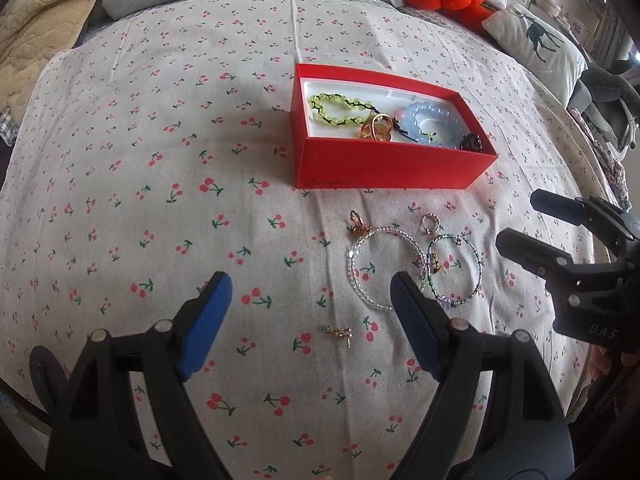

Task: Organize jewelry
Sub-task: 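Lower the black hair clip into the red box and open the right tool, then move the left tool to the clear beaded bangle and close on it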

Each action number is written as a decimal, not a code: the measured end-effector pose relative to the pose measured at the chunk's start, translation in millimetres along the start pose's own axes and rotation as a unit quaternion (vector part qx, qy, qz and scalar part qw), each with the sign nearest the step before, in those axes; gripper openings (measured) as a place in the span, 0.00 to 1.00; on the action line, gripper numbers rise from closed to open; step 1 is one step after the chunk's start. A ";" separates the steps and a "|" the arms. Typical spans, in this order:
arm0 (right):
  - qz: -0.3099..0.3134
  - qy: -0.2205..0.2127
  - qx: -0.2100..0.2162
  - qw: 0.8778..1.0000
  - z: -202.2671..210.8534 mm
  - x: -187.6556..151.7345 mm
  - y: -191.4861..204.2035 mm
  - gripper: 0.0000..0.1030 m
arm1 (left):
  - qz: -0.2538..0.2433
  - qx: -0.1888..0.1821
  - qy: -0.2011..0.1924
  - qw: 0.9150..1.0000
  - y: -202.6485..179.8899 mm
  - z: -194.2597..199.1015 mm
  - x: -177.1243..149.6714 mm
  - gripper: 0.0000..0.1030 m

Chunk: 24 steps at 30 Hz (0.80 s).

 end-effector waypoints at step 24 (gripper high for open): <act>-0.007 0.055 -0.001 0.998 -11.5 -54.1 -16.0 0.74 | -0.063 -0.024 -0.013 0.998 -25.3 -13.9 -23.3 0.79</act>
Point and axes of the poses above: each gripper's, at about its wrist camera, not at the fingertips, and z roughly against the way its jaws point, y to its left, x to its top, the point moved 10 cm from there along -z, roughly the way its jaws point, and after that the axes turned 12 degrees about x, right-handed, at the moved point
